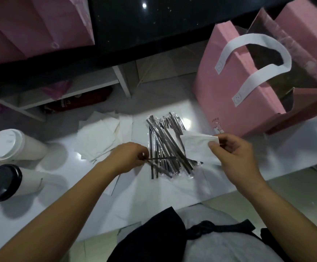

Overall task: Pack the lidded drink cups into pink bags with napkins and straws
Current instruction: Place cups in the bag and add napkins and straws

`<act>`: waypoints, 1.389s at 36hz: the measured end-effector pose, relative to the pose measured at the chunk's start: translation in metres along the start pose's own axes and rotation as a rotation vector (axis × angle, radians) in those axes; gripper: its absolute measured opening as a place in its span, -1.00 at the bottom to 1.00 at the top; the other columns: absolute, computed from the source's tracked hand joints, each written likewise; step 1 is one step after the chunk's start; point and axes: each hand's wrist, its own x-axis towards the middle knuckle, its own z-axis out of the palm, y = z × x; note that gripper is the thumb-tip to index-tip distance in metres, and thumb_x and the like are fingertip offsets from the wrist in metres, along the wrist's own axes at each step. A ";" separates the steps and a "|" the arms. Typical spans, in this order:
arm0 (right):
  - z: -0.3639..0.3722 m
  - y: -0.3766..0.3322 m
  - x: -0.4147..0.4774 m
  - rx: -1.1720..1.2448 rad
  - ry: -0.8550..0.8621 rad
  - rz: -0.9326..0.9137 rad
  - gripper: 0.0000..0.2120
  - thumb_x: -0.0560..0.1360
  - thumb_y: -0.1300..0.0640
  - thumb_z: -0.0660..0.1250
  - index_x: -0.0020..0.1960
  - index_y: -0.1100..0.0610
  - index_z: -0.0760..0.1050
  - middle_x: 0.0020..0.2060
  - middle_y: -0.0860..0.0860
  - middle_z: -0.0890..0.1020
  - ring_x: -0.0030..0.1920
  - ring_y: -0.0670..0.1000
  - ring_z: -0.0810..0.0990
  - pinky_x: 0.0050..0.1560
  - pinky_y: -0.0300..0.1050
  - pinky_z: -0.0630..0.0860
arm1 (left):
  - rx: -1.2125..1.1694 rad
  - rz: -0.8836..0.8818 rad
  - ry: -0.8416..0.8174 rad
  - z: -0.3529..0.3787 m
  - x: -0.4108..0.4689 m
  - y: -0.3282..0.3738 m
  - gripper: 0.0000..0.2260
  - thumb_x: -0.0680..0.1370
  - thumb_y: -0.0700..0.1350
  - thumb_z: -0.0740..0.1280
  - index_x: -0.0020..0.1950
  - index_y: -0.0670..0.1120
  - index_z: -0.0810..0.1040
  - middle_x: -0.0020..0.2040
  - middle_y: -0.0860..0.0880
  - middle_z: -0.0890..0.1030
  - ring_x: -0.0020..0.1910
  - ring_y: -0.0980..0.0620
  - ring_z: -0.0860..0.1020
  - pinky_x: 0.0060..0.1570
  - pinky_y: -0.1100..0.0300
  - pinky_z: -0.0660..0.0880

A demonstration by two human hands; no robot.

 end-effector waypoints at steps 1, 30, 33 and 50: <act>-0.001 0.001 0.000 0.006 0.001 0.005 -0.88 0.53 0.31 0.40 -0.10 0.12 0.63 -0.25 -0.02 0.69 -0.22 -0.07 0.63 -0.15 -0.27 0.56 | 0.024 0.004 -0.008 -0.001 0.001 0.000 -0.86 0.53 -0.06 0.41 0.07 0.10 0.64 -0.08 0.14 0.61 -0.07 0.07 0.55 -0.17 0.15 0.48; 0.017 -0.018 0.006 0.523 -0.194 0.379 -0.55 0.27 0.21 0.46 0.14 0.29 0.53 -0.10 0.24 0.65 -0.16 0.18 0.63 -0.15 0.04 0.57 | -1.512 -0.265 0.380 -0.014 -0.045 0.136 -0.84 0.40 -0.35 0.52 -0.05 -0.29 0.65 -0.27 -0.23 0.66 -0.29 -0.02 0.66 -0.25 0.27 0.54; 0.015 -0.017 0.006 0.511 -0.163 0.395 -0.48 0.25 0.24 0.48 0.18 0.34 0.51 -0.14 0.21 0.67 -0.18 0.16 0.66 -0.16 0.08 0.63 | -1.477 -0.248 0.362 -0.014 -0.044 0.135 -0.82 0.39 -0.35 0.53 -0.05 -0.26 0.61 -0.24 -0.30 0.64 -0.25 -0.08 0.65 -0.25 0.24 0.55; 0.015 -0.025 0.003 0.518 -0.218 0.331 -0.78 0.38 0.33 0.42 0.02 0.26 0.62 -0.11 0.21 0.72 -0.16 0.16 0.71 -0.21 -0.01 0.67 | -1.381 -0.204 0.291 -0.018 -0.042 0.138 -0.84 0.37 -0.32 0.56 -0.22 -0.20 0.59 -0.38 -0.07 0.61 -0.44 0.12 0.55 -0.44 0.37 0.39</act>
